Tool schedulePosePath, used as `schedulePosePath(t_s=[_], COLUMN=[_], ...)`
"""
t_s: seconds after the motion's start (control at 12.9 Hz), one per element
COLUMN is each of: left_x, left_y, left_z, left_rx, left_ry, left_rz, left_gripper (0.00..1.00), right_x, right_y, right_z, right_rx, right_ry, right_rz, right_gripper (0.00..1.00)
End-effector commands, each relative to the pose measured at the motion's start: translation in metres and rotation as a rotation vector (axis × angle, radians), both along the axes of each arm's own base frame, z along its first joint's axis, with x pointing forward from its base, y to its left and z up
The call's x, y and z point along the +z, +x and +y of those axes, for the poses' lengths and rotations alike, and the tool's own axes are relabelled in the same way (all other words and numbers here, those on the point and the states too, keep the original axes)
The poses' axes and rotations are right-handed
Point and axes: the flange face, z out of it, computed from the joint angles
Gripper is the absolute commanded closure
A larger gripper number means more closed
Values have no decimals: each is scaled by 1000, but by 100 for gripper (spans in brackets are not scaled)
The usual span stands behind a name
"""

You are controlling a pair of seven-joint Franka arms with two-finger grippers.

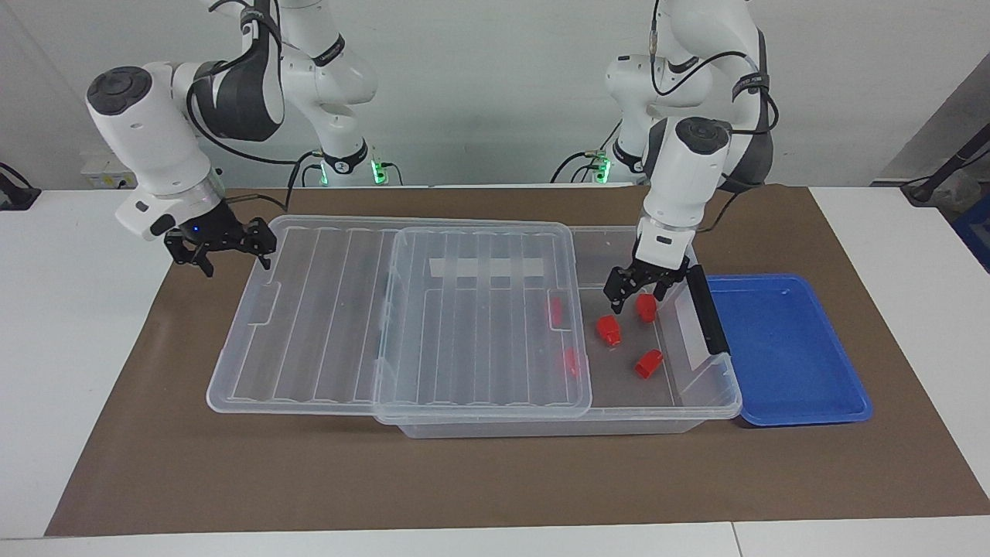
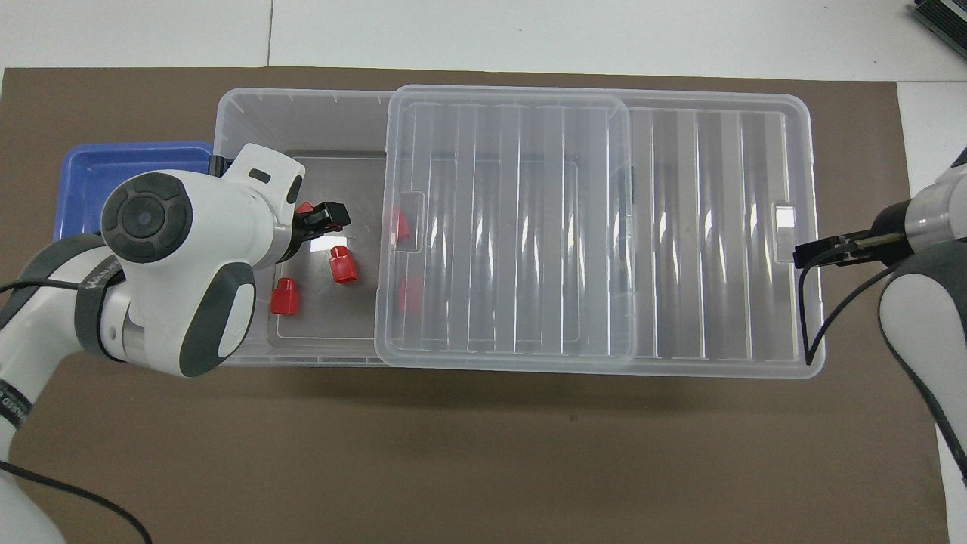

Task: Place red block in blue tray from box
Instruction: 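Reach into the box and grasp a red block with the left gripper, then lift the red block and carry it over the blue tray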

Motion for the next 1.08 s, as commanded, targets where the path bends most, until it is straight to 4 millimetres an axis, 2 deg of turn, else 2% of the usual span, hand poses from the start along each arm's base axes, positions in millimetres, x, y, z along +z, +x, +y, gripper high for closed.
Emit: schedulePosePath(t_s=[0.0,0.15,0.31,0.46,0.62,0.77,0.85,0.93,1.01], left_x=[-44,-64,-80,-82,-91,-101,-102,-101,-101], left_y=[6,4,-6,-8,-13,-21,-22,-22,-21], left_z=[-3,-6,-22,-23,-22,-21,-21,-21,-21], left_rx=[42,64,71,71,62,13,7,6,4], left_ry=[7,5,19,21,22,66,73,73,77], left_rz=[-11,1,20,19,13,1,2,0,5], left_gripper=[0,0,0,5,7,7,11,26,47], right_x=[39,76,93,103,116,112,110,109,107], right_y=[-7,-5,-4,-7,-8,-5,-7,-7,-7], right_z=[36,59,71,70,59,59,59,51,37], right_rx=[-114,-148,-171,-189,-209,-206,-201,-215,-241], right_ry=[4,7,7,5,4,2,-1,8,15], right_rz=[11,-18,-27,-13,3,20,23,25,29], right_gripper=[0,0,0,0,0,0,0,0,0])
